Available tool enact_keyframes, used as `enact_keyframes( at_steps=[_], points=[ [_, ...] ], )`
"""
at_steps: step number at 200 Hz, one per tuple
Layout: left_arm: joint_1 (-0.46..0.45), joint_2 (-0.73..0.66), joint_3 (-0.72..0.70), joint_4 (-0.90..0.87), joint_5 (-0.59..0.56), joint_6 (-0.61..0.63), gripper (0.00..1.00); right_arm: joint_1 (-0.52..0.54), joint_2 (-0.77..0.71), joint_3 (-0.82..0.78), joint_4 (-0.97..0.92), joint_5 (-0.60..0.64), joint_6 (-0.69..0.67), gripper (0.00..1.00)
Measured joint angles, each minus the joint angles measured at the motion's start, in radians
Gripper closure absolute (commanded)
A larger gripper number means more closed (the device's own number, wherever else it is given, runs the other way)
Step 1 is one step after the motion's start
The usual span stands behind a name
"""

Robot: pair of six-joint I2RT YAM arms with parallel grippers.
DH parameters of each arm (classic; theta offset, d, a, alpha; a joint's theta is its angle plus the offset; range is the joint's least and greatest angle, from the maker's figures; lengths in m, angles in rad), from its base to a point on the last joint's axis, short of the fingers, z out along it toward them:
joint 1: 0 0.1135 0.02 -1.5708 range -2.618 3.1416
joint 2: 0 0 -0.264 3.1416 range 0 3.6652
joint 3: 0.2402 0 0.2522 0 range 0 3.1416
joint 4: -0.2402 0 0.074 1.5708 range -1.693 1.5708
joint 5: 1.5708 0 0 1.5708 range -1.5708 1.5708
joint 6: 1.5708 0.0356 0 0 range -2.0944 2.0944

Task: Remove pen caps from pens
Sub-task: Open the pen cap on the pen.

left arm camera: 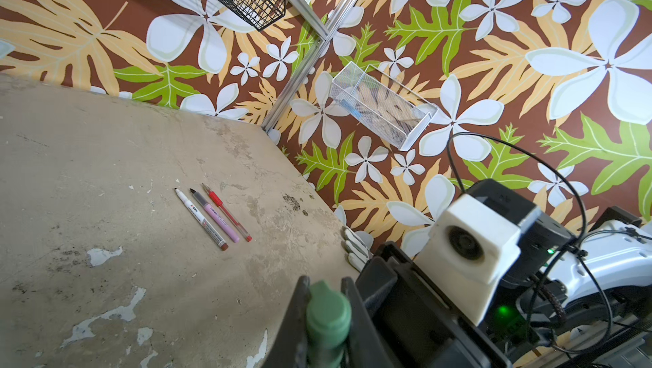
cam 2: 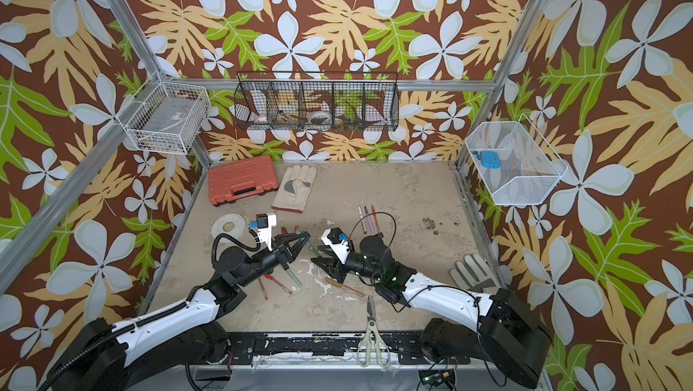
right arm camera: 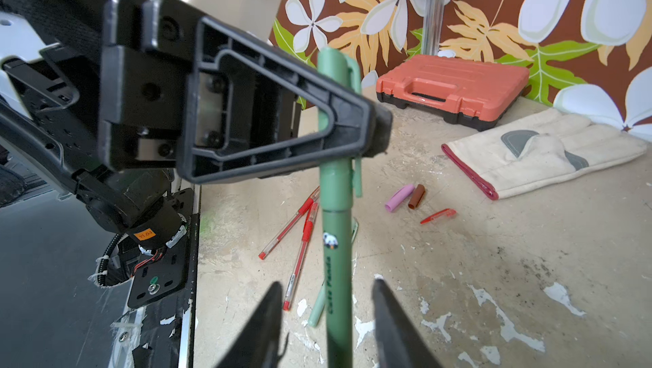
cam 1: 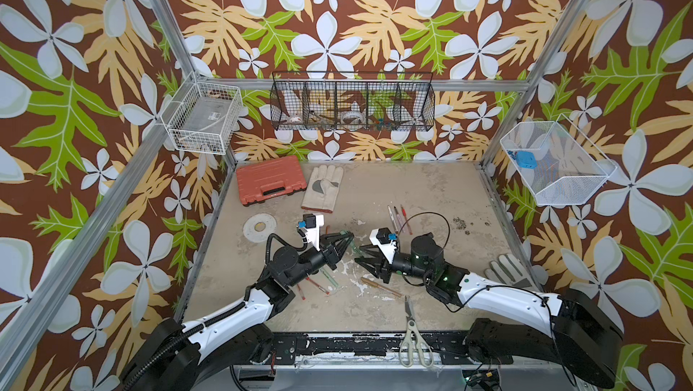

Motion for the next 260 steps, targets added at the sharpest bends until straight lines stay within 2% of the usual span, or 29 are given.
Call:
enact_keyframes(
  at_steps=[18, 50, 98, 128, 152, 193, 207, 241, 260],
  points=[
    [0.000, 0.002, 0.000, 0.000, 0.014, 0.004, 1.00, 0.001, -0.004, 0.006, -0.007, -0.003, -0.017, 0.42],
    [-0.008, 0.008, 0.004, 0.001, 0.034, 0.011, 1.00, 0.000, 0.012, 0.019, -0.018, -0.026, -0.027, 0.60],
    [-0.026, 0.027, 0.010, 0.003, 0.047, 0.027, 1.00, 0.000, 0.033, 0.029, -0.023, -0.060, -0.032, 0.62],
    [-0.029, 0.037, 0.017, 0.004, 0.064, 0.033, 1.00, 0.001, 0.054, 0.042, -0.025, -0.076, -0.031, 0.69],
    [-0.034, 0.040, 0.017, 0.005, 0.067, 0.034, 1.00, 0.000, 0.069, 0.047, -0.026, -0.081, -0.024, 0.71],
    [-0.037, 0.058, 0.017, 0.029, 0.082, 0.033, 1.00, 0.000, 0.068, 0.047, -0.025, -0.063, -0.014, 0.86],
    [-0.039, 0.060, 0.017, 0.034, 0.081, 0.037, 1.00, 0.000, 0.068, 0.047, -0.026, -0.054, 0.003, 1.00],
    [-0.040, 0.060, 0.017, 0.033, 0.056, 0.034, 1.00, 0.006, 0.066, 0.048, -0.028, -0.028, 0.004, 1.00],
    [-0.042, 0.055, 0.017, 0.026, 0.028, 0.029, 1.00, 0.052, 0.059, 0.053, -0.043, 0.090, -0.007, 1.00]
  ],
)
